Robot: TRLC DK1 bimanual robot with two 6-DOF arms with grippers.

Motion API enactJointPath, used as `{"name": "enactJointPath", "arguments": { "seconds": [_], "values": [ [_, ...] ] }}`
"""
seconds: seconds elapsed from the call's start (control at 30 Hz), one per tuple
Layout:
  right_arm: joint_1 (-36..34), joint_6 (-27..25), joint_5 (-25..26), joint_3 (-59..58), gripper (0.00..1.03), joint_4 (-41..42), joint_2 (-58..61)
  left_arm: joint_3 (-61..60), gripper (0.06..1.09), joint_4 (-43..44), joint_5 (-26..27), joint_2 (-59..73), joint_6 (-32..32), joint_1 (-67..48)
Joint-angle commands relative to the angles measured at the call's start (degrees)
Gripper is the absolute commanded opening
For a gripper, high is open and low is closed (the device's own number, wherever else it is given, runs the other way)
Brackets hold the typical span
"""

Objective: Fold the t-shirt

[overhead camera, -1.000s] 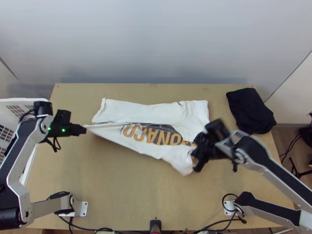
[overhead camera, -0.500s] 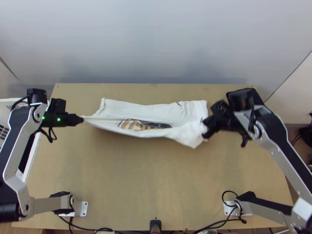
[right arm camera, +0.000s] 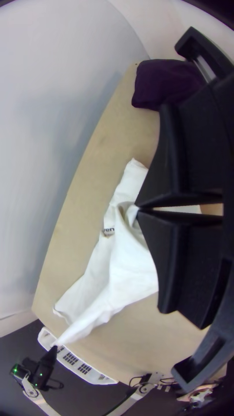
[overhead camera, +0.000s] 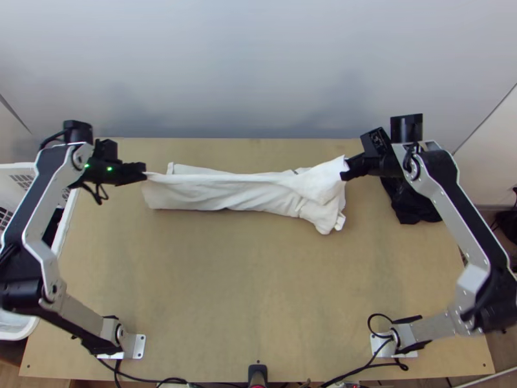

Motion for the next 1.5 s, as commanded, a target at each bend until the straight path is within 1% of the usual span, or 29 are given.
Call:
{"name": "enactJointPath", "arguments": {
  "seconds": [0.0,0.13,0.23,0.53,0.77,0.8,0.83,0.87,0.93,1.0,1.03,1.07,1.1,1.13,1.17,1.27,1.4,1.47],
  "values": [
    [-3.15,-0.39,0.02,0.95,0.03,4.3,9.81,2.94,0.09,3.45,-1.05,8.33,-3.32,-2.56],
    [-4.46,0.4,0.46,-0.02,0.03,9.92,14.65,3.99,0.09,7.85,-3.42,14.13,-6.84,-3.0],
    [-4.82,0.67,0.63,0.34,0.03,11.86,18.16,7.77,0.09,8.02,-5.7,18.79,-8.77,-3.52],
    [-4.82,0.67,3.44,-0.81,0.03,16.08,25.81,17.7,0.09,8.11,-7.2,29.77,-11.41,-5.28],
    [-4.73,0.67,4.15,-4.41,0.03,20.38,26.86,22.45,0.11,8.11,-8.08,34.87,-12.46,-5.99],
    [-4.73,0.67,4.15,-5.2,0.03,20.73,26.69,22.8,0.13,8.11,-8.08,34.96,-12.46,-5.99],
    [-4.73,0.67,4.15,-5.73,0.03,20.73,26.42,22.98,0.21,8.11,-8.08,34.96,-12.46,-5.99],
    [-4.55,0.67,4.15,-6.26,0.03,20.73,26.07,23.33,0.34,7.85,-8.08,34.78,-12.29,-5.99],
    [-4.02,0.67,4.15,-7.4,0.03,20.91,24.49,23.94,0.66,6.71,-7.9,34.17,-11.23,-5.99],
    [-3.67,0.75,4.06,-7.05,0.04,20.65,22.64,24.73,0.9,5.56,-7.64,33.38,-10.62,-5.72],
    [-3.76,0.75,4.06,-7.22,0.17,20.56,21.15,25.17,1.03,4.42,-7.02,32.85,-10.18,-5.46],
    [-3.94,1.63,4.06,-7.31,0.43,20.56,19.57,25.35,1.04,3.28,-6.23,32.15,-9.21,-5.28],
    [-4.11,2.86,4.06,-7.49,0.73,20.47,17.81,25.35,1.04,2.75,-6.14,31.35,-8.59,-5.02],
    [-4.38,3.48,4.06,-7.49,1.01,20.38,16.05,25.35,1.04,2.22,-6.14,30.56,-8.33,-4.58],
    [-4.46,4.27,3.97,-7.84,1.0,20.12,14.03,25.35,1.04,1.17,-5.7,29.86,-8.07,-4.14],
    [-4.64,5.41,3.01,-11.09,1.0,19.41,5.94,24.03,1.04,-1.29,-4.65,27.66,-7.01,-2.82],
    [-4.02,6.73,2.48,-16.71,1.0,18.98,-5.48,17.7,1.04,-1.47,-2.8,23.36,-3.76,-0.98],
    [-3.76,7.26,2.48,-18.47,1.0,17.22,-10.76,15.15,1.04,-1.47,-2.01,21.69,-2.71,0.08]
  ]
}}
